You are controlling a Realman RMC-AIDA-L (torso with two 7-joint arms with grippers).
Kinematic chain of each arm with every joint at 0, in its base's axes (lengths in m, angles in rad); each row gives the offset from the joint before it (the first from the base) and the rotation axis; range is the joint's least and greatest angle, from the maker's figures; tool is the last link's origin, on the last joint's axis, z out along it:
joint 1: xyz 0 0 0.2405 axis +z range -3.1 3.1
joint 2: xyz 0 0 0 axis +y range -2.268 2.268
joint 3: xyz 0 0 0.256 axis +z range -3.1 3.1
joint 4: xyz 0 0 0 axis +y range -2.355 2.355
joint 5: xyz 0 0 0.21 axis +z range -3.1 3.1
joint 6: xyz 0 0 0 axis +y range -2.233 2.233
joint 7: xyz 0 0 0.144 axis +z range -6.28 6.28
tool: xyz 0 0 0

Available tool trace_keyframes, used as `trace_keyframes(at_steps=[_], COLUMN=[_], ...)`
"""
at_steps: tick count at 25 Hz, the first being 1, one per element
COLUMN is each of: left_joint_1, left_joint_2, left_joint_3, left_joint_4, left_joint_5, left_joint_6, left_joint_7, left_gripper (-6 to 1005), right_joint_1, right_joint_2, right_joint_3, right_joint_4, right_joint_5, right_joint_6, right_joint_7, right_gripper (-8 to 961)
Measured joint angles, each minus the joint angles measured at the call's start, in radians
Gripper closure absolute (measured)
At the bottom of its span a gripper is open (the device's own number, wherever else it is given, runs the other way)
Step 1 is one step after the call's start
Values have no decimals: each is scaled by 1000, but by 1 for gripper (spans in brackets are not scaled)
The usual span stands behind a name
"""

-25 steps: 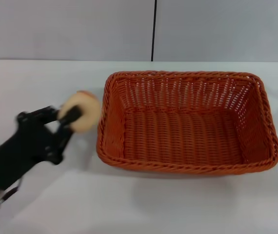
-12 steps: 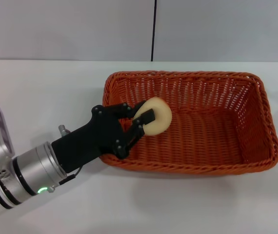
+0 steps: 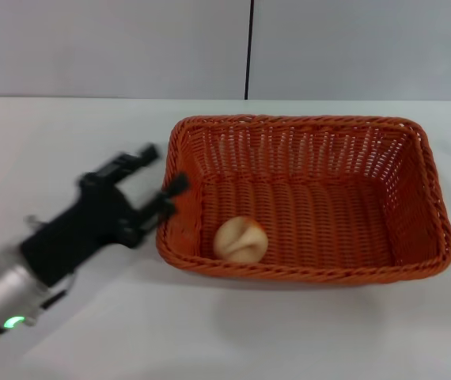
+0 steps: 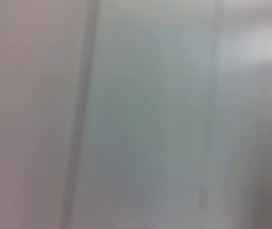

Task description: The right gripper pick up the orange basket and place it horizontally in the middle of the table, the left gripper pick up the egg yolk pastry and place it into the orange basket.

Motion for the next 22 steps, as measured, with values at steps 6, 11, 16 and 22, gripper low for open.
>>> trace_keyframes(at_steps=[6, 11, 16, 22], left_joint_1=[167, 256, 297, 325], left_joint_2=[0, 0, 0, -5], left_joint_3=[-279, -437, -511, -549], left_joint_4=[94, 115, 116, 103], left_joint_5=[0, 0, 0, 0], left_joint_6=[51, 58, 57, 56], left_joint_7=[0, 4, 45, 135], left_gripper=[333, 228, 186, 186], right_joint_1=[-17, -29, -36, -36], right_joint_2=[1, 2, 3, 1], right_joint_3=[115, 218, 308, 371], right_joint_4=[91, 178, 275, 333], right_joint_5=[1, 3, 3, 3], right_joint_6=[-11, -12, -9, 29], right_joint_7=[-128, -238, -379, -462], right_gripper=[317, 312, 308, 303])
